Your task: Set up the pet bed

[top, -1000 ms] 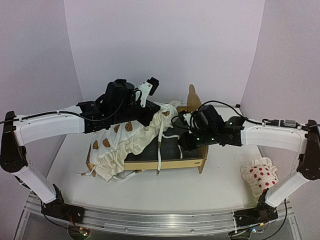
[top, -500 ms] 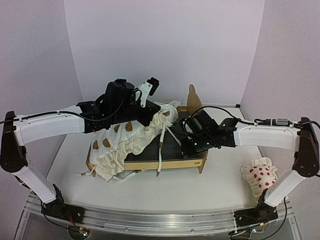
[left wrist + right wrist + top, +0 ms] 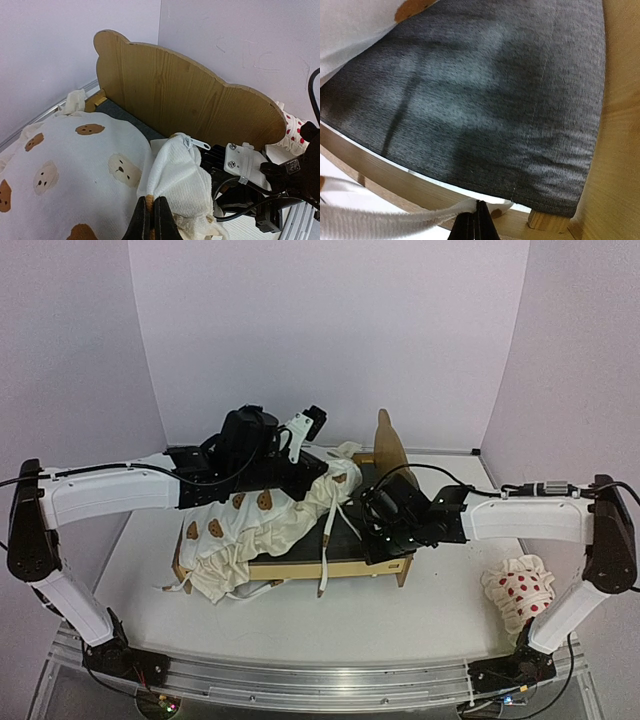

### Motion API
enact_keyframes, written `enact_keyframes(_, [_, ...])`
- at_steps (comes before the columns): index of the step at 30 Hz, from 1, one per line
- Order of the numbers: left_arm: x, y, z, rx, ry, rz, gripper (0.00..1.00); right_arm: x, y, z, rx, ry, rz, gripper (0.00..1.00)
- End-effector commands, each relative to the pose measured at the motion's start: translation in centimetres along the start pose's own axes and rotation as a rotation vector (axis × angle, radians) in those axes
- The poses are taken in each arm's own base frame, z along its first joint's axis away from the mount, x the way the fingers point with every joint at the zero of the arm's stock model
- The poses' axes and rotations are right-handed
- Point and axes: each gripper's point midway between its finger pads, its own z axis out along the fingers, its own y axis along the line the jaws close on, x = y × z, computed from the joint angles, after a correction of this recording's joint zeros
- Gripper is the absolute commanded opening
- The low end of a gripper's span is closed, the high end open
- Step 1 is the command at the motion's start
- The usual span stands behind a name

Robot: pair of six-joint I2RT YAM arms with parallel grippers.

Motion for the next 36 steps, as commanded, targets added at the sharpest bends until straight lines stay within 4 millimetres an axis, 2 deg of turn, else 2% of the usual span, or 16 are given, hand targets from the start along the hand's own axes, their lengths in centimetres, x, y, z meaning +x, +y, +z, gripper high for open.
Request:
enact_keyframes(1, [0.2,-1.1,1.0,0.046,0.012,-0.019,0.00,1.7,-0.9,0.7,0.062,0.038,0.043,0.00])
enact_keyframes(3, [0.7,-1.4,1.4,0.050,0.024,-0.019,0.00,1.8,-1.0,0.7,0.069,0.043,0.044,0.00])
enact_keyframes(5, [0.9,-1.7,1.6,0.054,0.030,-0.018,0.00,1.9,-1.1,0.5,0.073,0.048,0.047,0.06])
enact_keyframes(9, [1.0,-1.9,2.0,0.058,0.037,-0.015,0.00,1.4,-0.4,-0.4,0.044,0.054,0.046,0.24])
enact_keyframes(14, [0.7,-1.7,2.5,0.040,0.046,-0.015,0.00,-0.4,1.5,-3.1,-0.044,0.040,0.030,0.49])
enact_keyframes(16, [0.5,-1.6,2.6,0.034,0.045,-0.017,0.00,-0.8,1.8,-4.4,-0.067,0.028,0.021,0.53])
enact_keyframes(21, [-0.2,-1.2,2.6,0.007,0.026,-0.027,0.00,-0.3,1.1,-7.0,-0.094,-0.008,-0.009,0.51])
enact_keyframes(24, [-0.5,-1.1,2.7,0.003,0.020,-0.024,0.00,1.9,0.9,-7.3,-0.125,0.009,-0.070,0.47])
enact_keyframes(31, [-0.7,-1.2,3.0,0.006,0.021,-0.022,0.00,6.3,1.0,-4.9,-0.160,-0.065,-0.208,0.47])
enact_keyframes(34, [-0.7,-1.3,3.0,0.006,0.024,-0.024,0.00,7.4,0.7,-3.1,-0.127,-0.123,-0.287,0.47])
enact_keyframes(36, [-0.8,-1.3,3.0,0.010,0.024,-0.028,0.00,7.4,0.4,-2.0,-0.100,-0.186,-0.322,0.47])
